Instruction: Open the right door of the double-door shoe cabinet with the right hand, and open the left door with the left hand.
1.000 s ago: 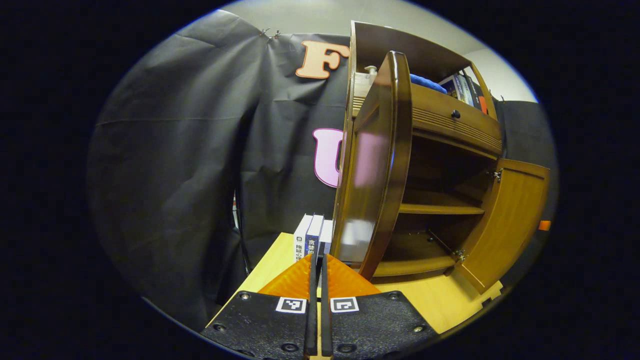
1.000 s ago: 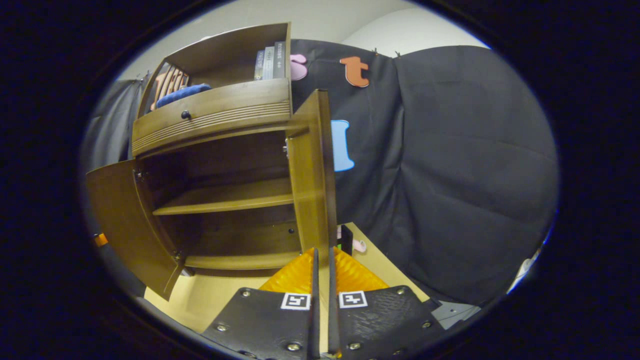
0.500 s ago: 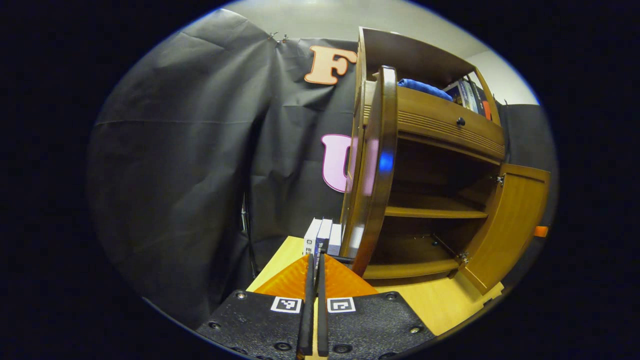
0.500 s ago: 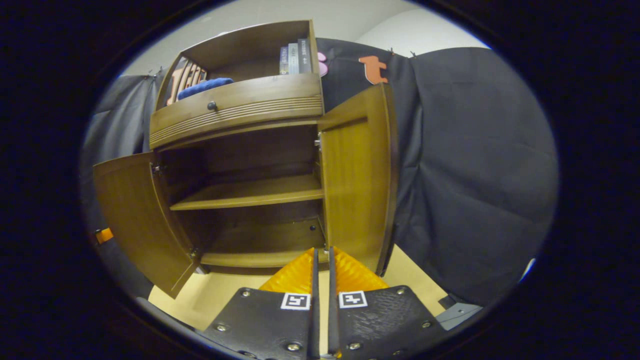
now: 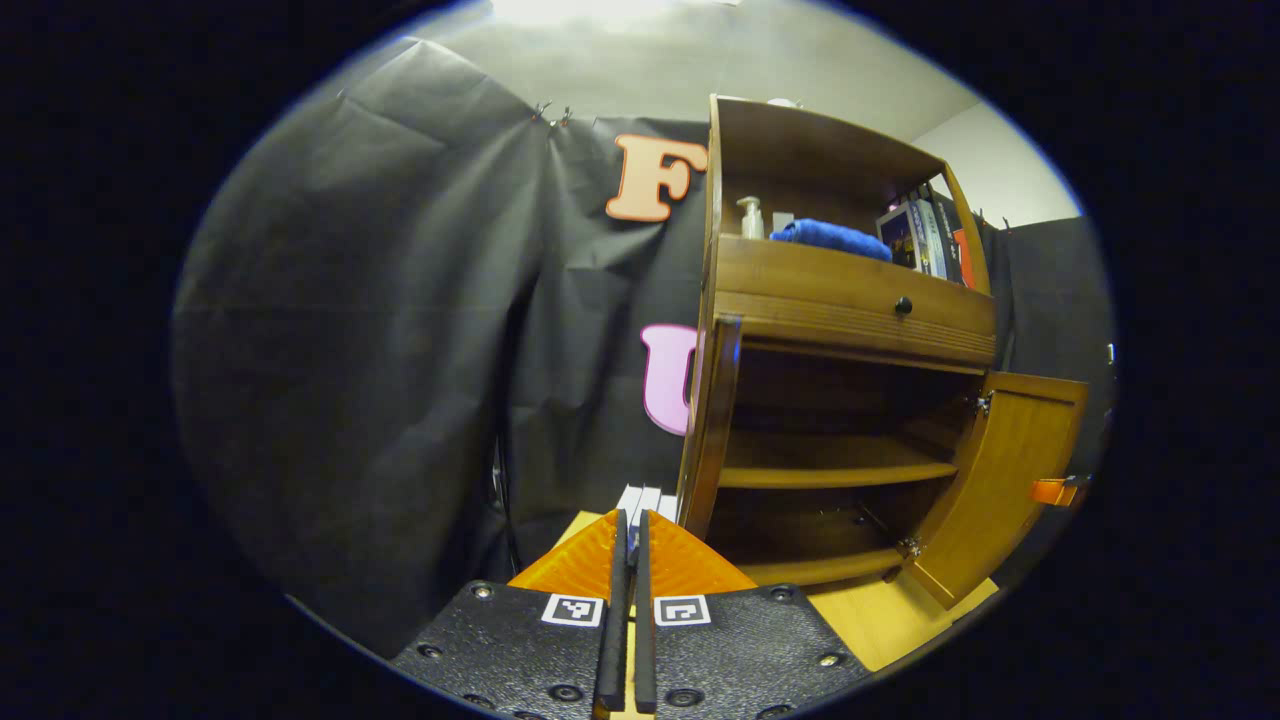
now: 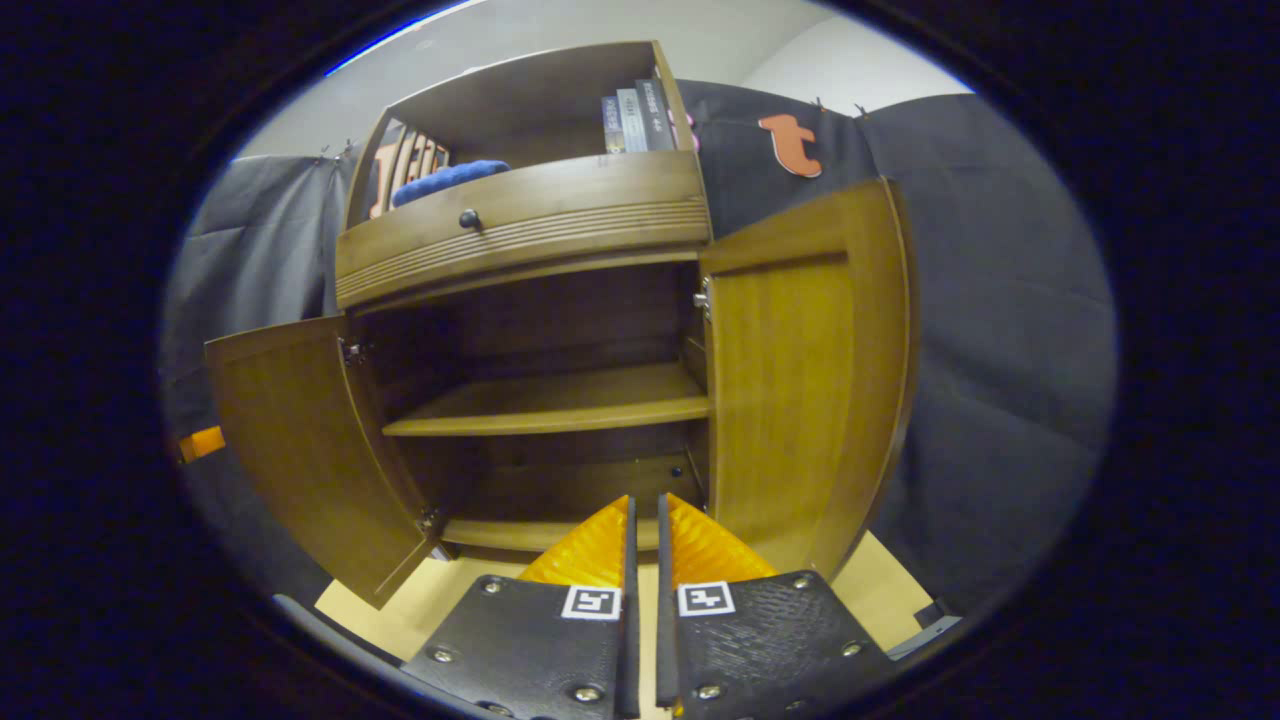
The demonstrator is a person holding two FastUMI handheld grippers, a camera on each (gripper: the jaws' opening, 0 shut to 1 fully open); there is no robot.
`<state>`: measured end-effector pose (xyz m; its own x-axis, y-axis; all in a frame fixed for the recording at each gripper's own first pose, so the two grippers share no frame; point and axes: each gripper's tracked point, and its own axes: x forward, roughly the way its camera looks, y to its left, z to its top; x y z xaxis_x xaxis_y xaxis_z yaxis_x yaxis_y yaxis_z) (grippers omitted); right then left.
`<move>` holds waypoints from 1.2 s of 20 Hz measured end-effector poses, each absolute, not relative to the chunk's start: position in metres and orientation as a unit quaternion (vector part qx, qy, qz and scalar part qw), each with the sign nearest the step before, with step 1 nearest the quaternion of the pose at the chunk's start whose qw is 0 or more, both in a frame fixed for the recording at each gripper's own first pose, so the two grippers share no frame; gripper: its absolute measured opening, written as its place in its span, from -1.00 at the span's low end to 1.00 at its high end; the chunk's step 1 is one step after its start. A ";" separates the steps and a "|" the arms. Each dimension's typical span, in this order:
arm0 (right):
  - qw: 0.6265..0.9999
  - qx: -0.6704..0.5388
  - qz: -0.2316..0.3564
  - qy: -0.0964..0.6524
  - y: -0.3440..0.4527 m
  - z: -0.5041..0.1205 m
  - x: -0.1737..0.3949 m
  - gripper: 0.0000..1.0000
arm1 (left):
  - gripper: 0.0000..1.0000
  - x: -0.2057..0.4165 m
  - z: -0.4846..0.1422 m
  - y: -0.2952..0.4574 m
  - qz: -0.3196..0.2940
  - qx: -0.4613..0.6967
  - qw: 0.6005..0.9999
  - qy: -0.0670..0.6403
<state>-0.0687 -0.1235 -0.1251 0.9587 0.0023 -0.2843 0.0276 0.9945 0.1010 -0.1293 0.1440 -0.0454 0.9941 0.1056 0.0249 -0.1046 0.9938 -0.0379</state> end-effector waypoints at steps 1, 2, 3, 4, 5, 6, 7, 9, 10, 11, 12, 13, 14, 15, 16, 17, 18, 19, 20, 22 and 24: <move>0.990 0.044 0.001 0.135 -0.118 -0.117 -0.068 -0.87 | -0.90 -0.130 -0.028 0.136 0.048 -0.016 0.998 -0.025; 0.992 0.034 0.007 0.122 -0.114 -0.105 -0.065 -0.87 | -0.91 -0.129 -0.013 0.125 0.036 -0.015 0.999 -0.036; 0.994 0.027 0.014 0.109 -0.109 -0.094 -0.062 -0.87 | -0.74 -0.128 -0.003 0.115 0.029 -0.013 0.998 -0.045; 0.994 0.023 0.023 0.100 -0.102 -0.084 -0.060 -0.87 | -1.00 -0.128 0.009 0.106 0.023 -0.009 0.998 -0.056; 0.995 0.022 0.033 0.091 -0.095 -0.077 -0.056 -0.87 | -0.98 -0.126 0.017 0.096 0.016 -0.003 0.998 -0.065; 0.996 0.024 0.043 0.080 -0.088 -0.068 -0.053 -0.87 | -0.98 -0.122 0.026 0.083 0.006 0.002 0.997 -0.077; 0.996 0.026 0.053 0.072 -0.081 -0.060 -0.051 -0.87 | -0.99 -0.118 0.033 0.070 -0.005 0.002 0.996 -0.084; 0.995 0.030 0.066 0.064 -0.075 -0.055 -0.044 -0.87 | -0.99 -0.103 0.035 0.037 -0.041 -0.015 0.995 -0.087; 0.995 0.034 0.070 0.058 -0.072 -0.048 -0.042 -0.87 | -0.99 -0.096 0.035 0.018 -0.062 -0.025 0.994 -0.085; 0.995 0.039 0.075 0.051 -0.069 -0.041 -0.040 -0.87 | -0.99 -0.089 0.035 0.000 -0.082 -0.033 0.992 -0.085; 0.995 0.043 0.078 0.044 -0.066 -0.033 -0.037 -0.86 | -0.99 -0.079 0.033 -0.017 -0.101 -0.037 0.991 -0.080; 0.995 0.046 0.077 0.038 -0.065 -0.025 -0.034 -0.87 | -0.99 -0.071 0.031 -0.034 -0.117 -0.040 0.989 -0.076; 0.995 0.049 0.077 0.033 -0.064 -0.017 -0.032 -0.87 | -0.99 -0.065 0.029 -0.050 -0.131 -0.043 0.988 -0.070; 0.995 0.051 0.077 0.027 -0.061 -0.010 -0.030 -0.87 | -0.99 -0.059 0.030 -0.064 -0.141 -0.044 0.987 -0.067; 0.996 0.051 0.075 0.021 -0.060 -0.002 -0.029 -0.87 | -0.99 -0.051 0.030 -0.077 -0.150 -0.043 0.986 -0.066; 0.996 0.048 0.074 0.015 -0.058 0.006 -0.028 -0.87 | -0.99 -0.046 0.030 -0.090 -0.158 -0.044 0.984 -0.063; 0.997 0.042 0.070 0.008 -0.058 0.013 -0.027 -0.87 | -0.99 -0.042 0.031 -0.102 -0.167 -0.046 0.983 -0.062; 0.997 0.037 0.068 0.003 -0.058 0.017 -0.026 -0.87 | -0.99 -0.038 0.031 -0.111 -0.172 -0.048 0.982 -0.061; 0.997 0.034 0.065 -0.002 -0.057 0.023 -0.025 -0.87 | -0.99 -0.035 0.031 -0.118 -0.172 -0.046 0.982 -0.061; 0.998 0.031 0.054 -0.006 -0.061 0.026 -0.022 -0.87 | -0.92 -0.030 0.031 -0.130 -0.176 -0.038 0.982 -0.062; 0.998 0.027 0.049 -0.015 -0.063 0.033 -0.023 -0.78 | -0.75 -0.030 0.031 -0.139 -0.185 -0.037 0.980 -0.061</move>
<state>-0.0229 -0.0633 0.0331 0.9948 0.0965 0.0320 -0.0981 0.9937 0.0533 -0.0305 -0.1392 0.0306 0.9241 -0.3582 0.1330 0.3673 0.9287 -0.0505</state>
